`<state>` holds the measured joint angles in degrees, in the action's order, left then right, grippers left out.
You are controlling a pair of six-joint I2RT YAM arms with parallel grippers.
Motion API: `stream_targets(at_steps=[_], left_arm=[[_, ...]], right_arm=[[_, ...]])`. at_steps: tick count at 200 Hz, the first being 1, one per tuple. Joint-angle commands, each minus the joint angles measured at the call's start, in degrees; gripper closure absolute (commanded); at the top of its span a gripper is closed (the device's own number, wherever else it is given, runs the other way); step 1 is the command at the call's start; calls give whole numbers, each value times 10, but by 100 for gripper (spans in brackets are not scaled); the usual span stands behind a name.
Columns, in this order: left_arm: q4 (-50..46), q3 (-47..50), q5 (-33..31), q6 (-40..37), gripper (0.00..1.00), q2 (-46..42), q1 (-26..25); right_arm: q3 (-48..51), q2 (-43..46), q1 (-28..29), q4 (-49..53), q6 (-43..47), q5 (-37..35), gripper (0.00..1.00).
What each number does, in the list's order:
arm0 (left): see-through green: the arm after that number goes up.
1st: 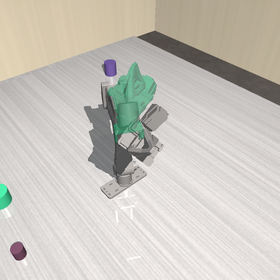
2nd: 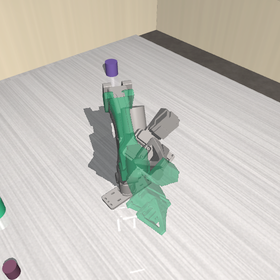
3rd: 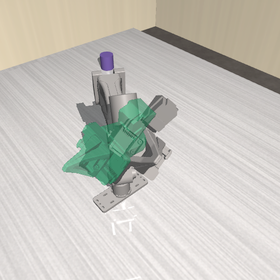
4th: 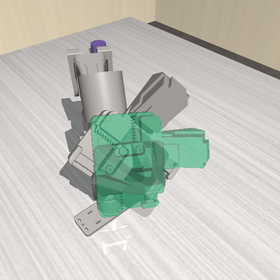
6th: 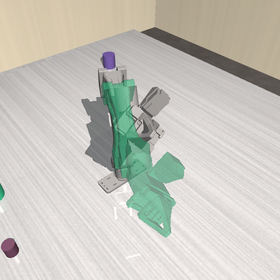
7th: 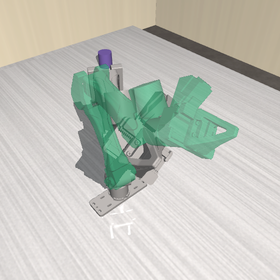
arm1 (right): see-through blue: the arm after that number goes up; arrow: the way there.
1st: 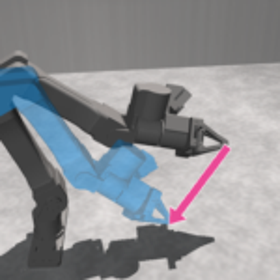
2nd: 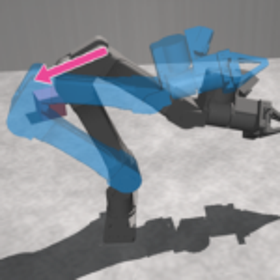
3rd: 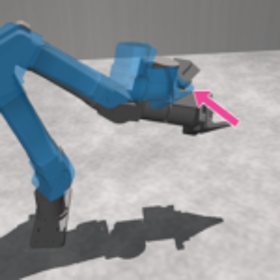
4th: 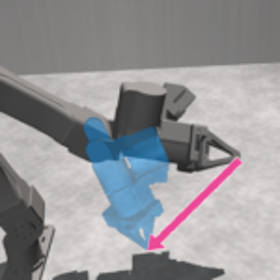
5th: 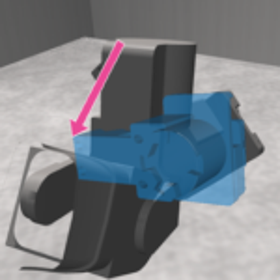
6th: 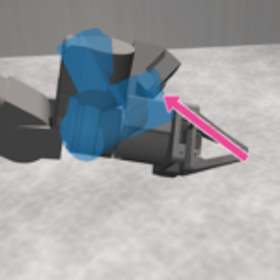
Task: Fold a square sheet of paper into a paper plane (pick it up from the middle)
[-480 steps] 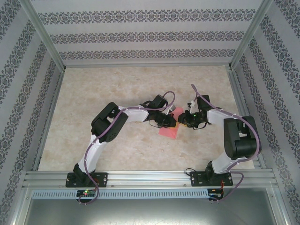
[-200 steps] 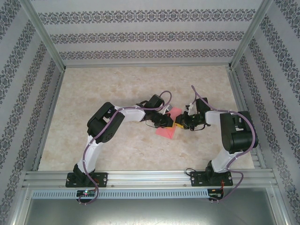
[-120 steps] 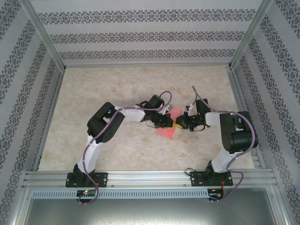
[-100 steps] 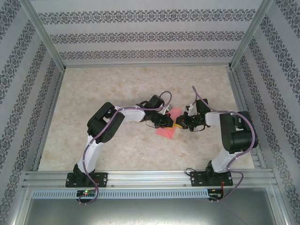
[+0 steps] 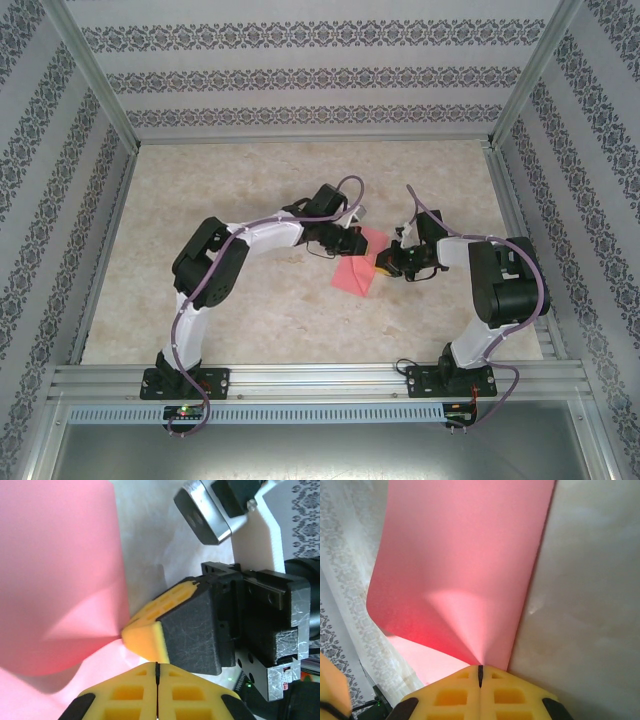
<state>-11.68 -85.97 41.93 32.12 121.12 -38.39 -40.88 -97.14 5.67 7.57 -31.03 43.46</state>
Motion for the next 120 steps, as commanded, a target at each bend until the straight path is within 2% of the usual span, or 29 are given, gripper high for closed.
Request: stream_targets(at_steps=[1,55,120], left_arm=[[-90,-41,-44,-71,91,2,15],[-188,-143,-55,-144,88,67,17],[-237,-194,-67,-189,86,110,17]], right_arm=[[-15,5,8,17,21,-10,100],[-29,10,15,30,32,-14,100],[-49,7,22,50,48,-28,100]])
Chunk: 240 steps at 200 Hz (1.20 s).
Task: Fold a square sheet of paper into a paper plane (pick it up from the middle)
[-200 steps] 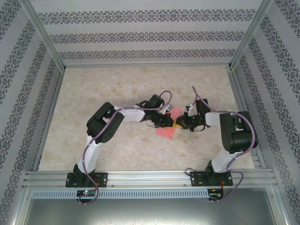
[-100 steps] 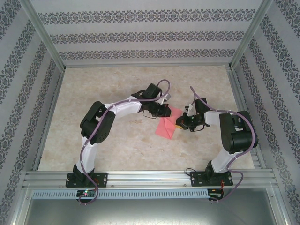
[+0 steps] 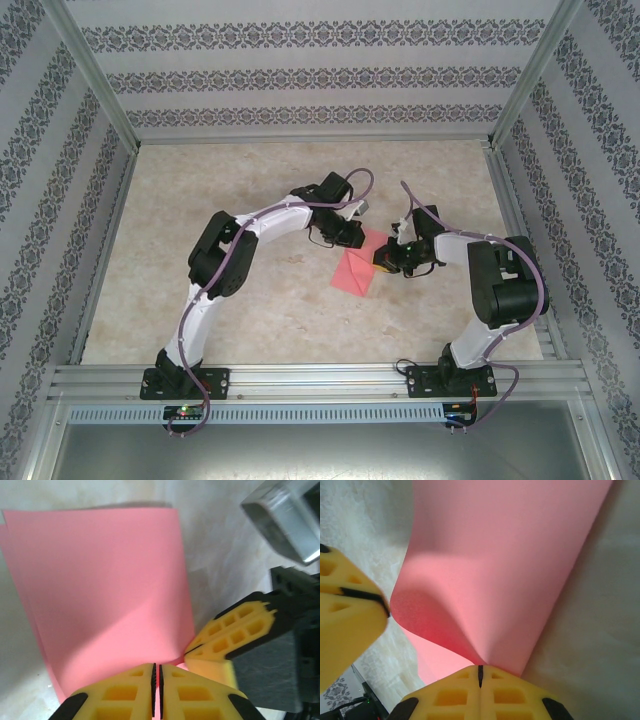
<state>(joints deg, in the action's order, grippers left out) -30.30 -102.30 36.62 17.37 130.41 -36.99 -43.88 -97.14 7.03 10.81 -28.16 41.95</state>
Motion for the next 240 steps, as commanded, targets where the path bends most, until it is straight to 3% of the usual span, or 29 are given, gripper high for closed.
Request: stream_targets(at_steps=[1,240], left_arm=[[-51,-31,-14,-42,86,18,3],[-111,-58,-26,-102,86,69,3]], right_arm=[[-18,7,8,17,20,-13,100],[-69,-49,21,59,60,-71,100]])
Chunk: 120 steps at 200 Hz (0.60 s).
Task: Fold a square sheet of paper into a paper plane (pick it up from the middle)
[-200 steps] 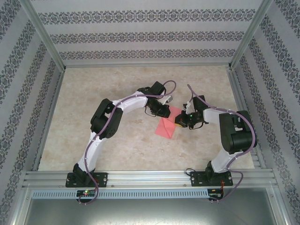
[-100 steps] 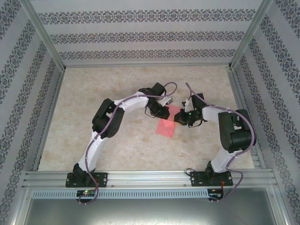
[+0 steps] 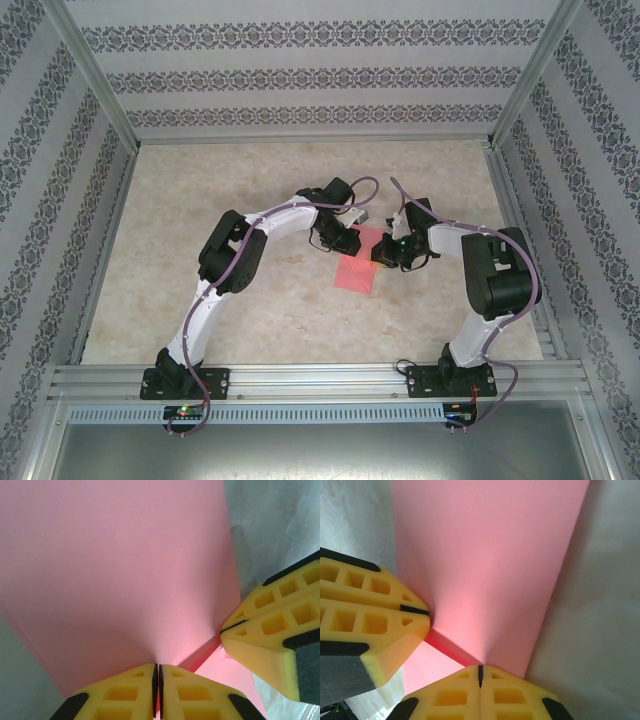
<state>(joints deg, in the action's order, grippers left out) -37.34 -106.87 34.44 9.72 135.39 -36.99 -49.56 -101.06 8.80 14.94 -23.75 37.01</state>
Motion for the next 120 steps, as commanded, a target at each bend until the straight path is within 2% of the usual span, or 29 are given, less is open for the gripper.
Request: stream_targets(at_steps=[1,120], left_arm=[[-41,-12,-5,-26,86,19,3],[-61,-22,-12,-37,86,29,3]], right_arm=[[-12,-9,3,18,16,-23,100],[10,39,-3,27,18,-28,100]])
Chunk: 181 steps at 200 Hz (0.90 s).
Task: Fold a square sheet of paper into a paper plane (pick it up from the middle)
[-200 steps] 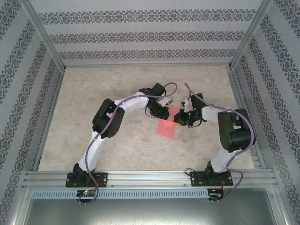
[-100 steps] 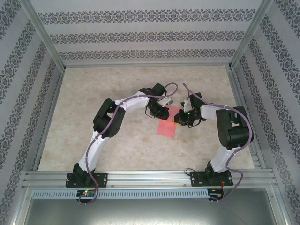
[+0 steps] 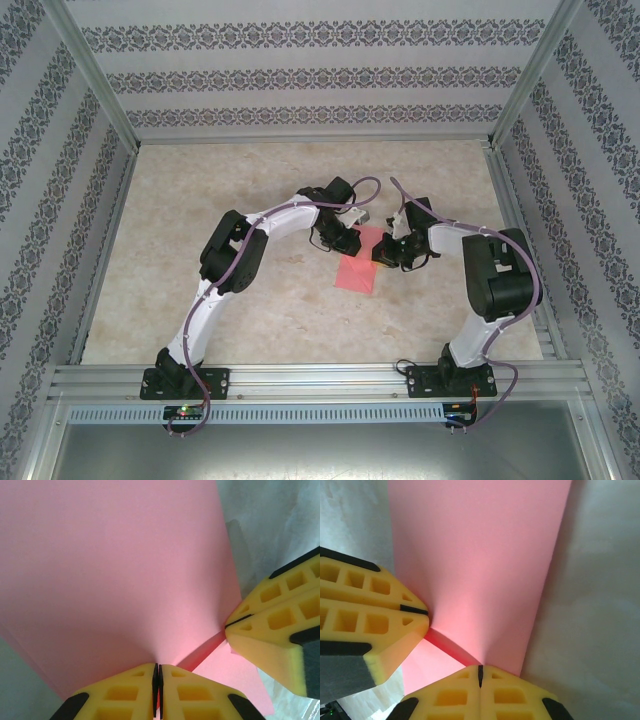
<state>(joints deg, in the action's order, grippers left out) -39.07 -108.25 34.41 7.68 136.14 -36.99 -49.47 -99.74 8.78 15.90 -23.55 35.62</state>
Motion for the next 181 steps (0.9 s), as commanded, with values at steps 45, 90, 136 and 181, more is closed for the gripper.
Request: stream_targets(at_steps=[45,90,136,181], left_arm=[[-47,-13,-9,-15,86,22,2],[-48,-14,-4,-15,85,24,2],[-50,-26,7,-12,85,25,2],[-35,-55,35,17,83,21,3]], right_arm=[[14,19,-8,19,21,-15,100],[7,3,-10,22,26,-21,100],[-7,-12,-10,36,33,-23,100],[-17,-23,-9,52,36,-21,100]])
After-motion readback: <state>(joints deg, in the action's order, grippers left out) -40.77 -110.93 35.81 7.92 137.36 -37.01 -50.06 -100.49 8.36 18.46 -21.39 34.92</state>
